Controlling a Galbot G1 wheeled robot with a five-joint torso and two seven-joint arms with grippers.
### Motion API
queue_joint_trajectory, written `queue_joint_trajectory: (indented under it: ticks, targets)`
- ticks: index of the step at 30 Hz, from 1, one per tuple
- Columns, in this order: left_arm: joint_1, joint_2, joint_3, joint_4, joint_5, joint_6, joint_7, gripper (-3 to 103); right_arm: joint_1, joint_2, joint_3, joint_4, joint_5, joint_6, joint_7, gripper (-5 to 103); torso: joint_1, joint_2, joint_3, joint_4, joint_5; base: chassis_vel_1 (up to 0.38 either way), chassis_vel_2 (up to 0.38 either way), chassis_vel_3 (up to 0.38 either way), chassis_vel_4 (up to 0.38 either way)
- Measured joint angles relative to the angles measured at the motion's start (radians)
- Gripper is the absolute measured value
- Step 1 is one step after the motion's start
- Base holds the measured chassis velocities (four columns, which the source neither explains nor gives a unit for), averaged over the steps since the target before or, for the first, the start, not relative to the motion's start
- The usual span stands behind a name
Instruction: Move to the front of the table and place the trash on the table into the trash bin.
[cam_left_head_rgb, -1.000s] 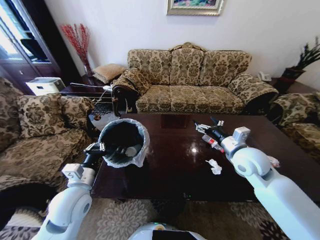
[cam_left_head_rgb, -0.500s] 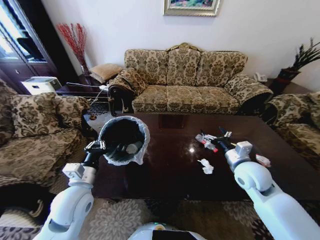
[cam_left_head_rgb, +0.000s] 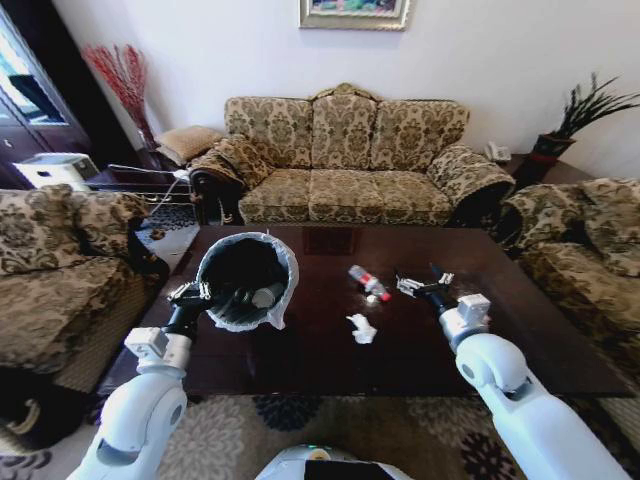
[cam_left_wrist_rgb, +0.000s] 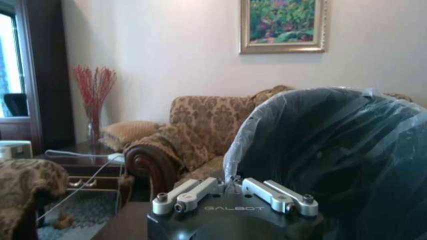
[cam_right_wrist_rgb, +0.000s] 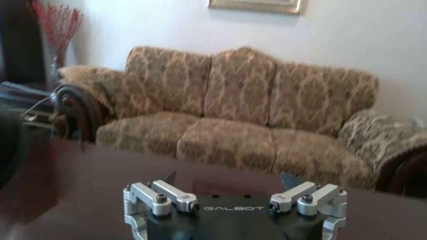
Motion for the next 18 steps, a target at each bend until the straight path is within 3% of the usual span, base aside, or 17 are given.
queue_joint_trajectory:
  ticks: [2, 8, 9, 11, 13, 18]
  targets:
    - [-0.006, 0.001, 0.003, 0.003, 0.000, 0.000, 0.002, 2, -0.031, 0.017, -0.025, -0.025, -0.010, 0.022, -0.033, 100, 0.000, 0.000, 0.000, -0.0014, 0.0000, -0.164, -0.219, 0.212, 0.178]
    - [-0.022, -0.004, 0.008, 0.011, 0.021, 0.002, 0.000, 2, -0.044, 0.081, -0.121, -0.125, -0.053, 0.094, -0.124, 100, 0.000, 0.000, 0.000, -0.0009, 0.0002, -0.065, -0.087, 0.056, 0.046]
    - [-0.023, -0.004, 0.008, 0.016, 0.024, 0.004, -0.003, 2, -0.024, 0.099, -0.161, -0.156, -0.063, 0.106, -0.136, 100, 0.000, 0.000, 0.000, -0.0004, -0.0019, 0.000, 0.000, 0.000, 0.000]
    - [-0.023, -0.004, 0.009, 0.021, 0.026, 0.005, -0.005, 2, -0.004, 0.113, -0.193, -0.179, -0.072, 0.112, -0.140, 100, 0.000, 0.000, 0.000, 0.0002, -0.0028, 0.080, 0.048, -0.031, -0.025]
    - [-0.027, 0.003, 0.009, 0.031, 0.027, 0.007, -0.007, 2, 0.039, 0.143, -0.255, -0.233, -0.098, 0.120, -0.142, 100, 0.000, 0.000, 0.000, 0.0007, -0.0006, 0.093, 0.111, -0.029, -0.024]
    - [-0.027, 0.016, 0.008, 0.047, 0.025, 0.010, -0.006, 2, 0.120, 0.210, -0.341, -0.373, -0.164, 0.134, -0.136, 100, 0.000, 0.000, 0.000, -0.0001, -0.0003, 0.009, 0.015, -0.006, -0.005]
